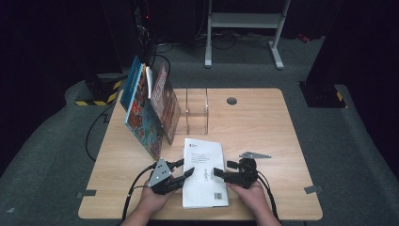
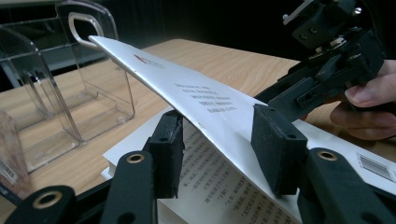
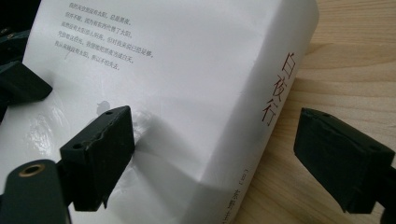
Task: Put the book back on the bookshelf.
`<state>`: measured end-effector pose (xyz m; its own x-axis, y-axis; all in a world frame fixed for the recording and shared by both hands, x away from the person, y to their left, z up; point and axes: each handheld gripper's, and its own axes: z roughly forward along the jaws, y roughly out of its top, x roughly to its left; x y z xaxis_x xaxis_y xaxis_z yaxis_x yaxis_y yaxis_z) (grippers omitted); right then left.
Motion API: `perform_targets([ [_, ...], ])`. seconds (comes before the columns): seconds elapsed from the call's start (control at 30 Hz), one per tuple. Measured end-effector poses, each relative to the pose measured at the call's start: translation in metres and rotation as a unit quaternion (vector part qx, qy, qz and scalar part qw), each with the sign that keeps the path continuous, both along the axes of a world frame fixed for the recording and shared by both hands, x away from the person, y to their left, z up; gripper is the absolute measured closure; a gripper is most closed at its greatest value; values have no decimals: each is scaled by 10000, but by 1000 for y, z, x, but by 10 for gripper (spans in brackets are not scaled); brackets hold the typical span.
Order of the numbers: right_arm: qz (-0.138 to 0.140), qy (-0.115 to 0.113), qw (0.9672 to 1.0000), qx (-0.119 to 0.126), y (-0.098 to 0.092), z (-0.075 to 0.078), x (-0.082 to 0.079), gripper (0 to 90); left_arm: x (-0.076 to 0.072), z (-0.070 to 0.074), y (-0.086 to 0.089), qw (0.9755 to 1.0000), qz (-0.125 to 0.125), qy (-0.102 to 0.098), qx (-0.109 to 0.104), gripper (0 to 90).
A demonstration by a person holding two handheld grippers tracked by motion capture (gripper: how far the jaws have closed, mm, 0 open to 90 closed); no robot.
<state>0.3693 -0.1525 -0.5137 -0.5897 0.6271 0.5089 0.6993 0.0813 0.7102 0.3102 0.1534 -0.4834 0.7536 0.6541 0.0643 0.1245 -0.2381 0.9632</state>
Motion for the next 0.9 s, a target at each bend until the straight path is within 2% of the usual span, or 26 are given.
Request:
perform_targets([
  [0.1, 90, 100, 9997, 208, -2, -2, 1, 85, -4, 2, -1, 9998, -43, -175, 29, 549],
  [0.23, 158, 132, 9991, 380, -1, -3, 2, 78, -5, 3, -2, 9997, -57, -247, 32, 549],
  [0.7, 429, 429, 9953, 758, 2, -7, 5, 77, -8, 4, -2, 9992, -90, -380, 55, 548],
  [0.73, 457, 523, 9945, 779, 2, -8, 6, 78, -8, 4, -2, 9992, -90, -389, 56, 548],
  [0.9, 592, 712, 9924, 808, 4, -7, 8, 78, -8, 3, -2, 9993, -98, -363, 27, 548],
])
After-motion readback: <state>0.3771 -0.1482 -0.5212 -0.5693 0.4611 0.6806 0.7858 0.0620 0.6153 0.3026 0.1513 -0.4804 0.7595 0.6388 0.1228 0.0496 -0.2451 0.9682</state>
